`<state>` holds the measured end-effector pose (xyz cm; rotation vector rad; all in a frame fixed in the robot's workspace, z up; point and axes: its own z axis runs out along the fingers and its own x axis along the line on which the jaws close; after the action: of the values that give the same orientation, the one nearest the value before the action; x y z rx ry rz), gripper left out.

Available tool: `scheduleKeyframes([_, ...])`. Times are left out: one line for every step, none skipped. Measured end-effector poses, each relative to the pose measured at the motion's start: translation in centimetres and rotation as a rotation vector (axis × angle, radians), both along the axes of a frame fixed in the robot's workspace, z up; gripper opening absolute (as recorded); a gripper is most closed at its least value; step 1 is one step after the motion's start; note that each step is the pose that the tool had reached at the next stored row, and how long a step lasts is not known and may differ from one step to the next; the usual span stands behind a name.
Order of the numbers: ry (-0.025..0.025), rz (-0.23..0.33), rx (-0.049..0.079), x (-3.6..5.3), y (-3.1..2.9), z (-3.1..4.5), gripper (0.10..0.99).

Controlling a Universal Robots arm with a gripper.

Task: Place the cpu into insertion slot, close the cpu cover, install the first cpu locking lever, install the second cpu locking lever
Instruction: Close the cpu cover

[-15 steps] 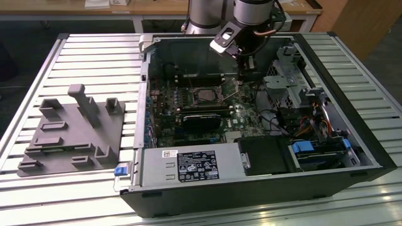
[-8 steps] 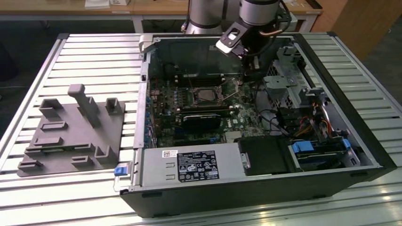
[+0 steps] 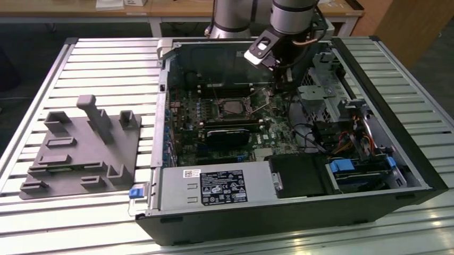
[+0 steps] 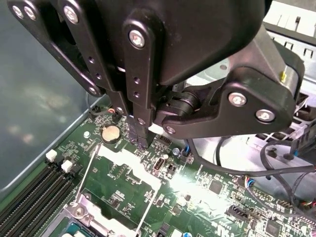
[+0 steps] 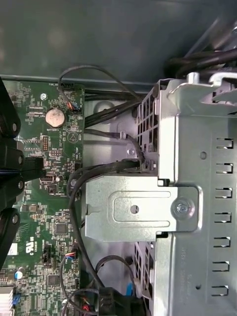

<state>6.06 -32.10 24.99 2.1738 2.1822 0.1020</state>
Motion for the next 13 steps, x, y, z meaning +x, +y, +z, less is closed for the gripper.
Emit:
scheduleKeyframes([0.0000, 0.000, 0.000, 0.00, 0.00, -0.15, 0.106])
scheduleKeyframes([0.0001, 0.000, 0.000, 0.00, 0.00, -0.31, 0.106])
scheduleKeyframes([0.0001, 0.000, 0.000, 0.00, 0.00, -0.45, 0.106])
scheduleKeyframes([0.0001, 0.000, -0.001, 0.00, 0.00, -0.60, 0.106])
scheduleKeyframes([0.0002, 0.000, -0.001, 0.00, 0.00, -0.74, 0.106])
scheduleKeyframes([0.0002, 0.000, -0.001, 0.01, 0.00, -0.88, 0.106])
scheduleKeyframes([0.0005, 0.000, -0.002, 0.00, 0.00, -1.01, 0.106])
scheduleKeyframes([0.0010, 0.000, -0.002, 0.00, 0.00, -1.15, 0.106])
scheduleKeyframes([0.0015, 0.000, -0.003, 0.00, 0.00, -1.28, 0.106])
scheduleKeyframes([0.0020, -0.001, -0.003, 0.00, 0.00, -1.40, 0.106])
scheduleKeyframes([0.0024, -0.001, -0.004, 0.00, 0.00, -1.48, 0.106])
scheduleKeyframes([0.0025, -0.001, -0.004, 0.00, 0.00, -1.50, 0.106])
scheduleKeyframes([0.0025, -0.001, -0.004, 0.00, 0.00, -1.50, 0.106])
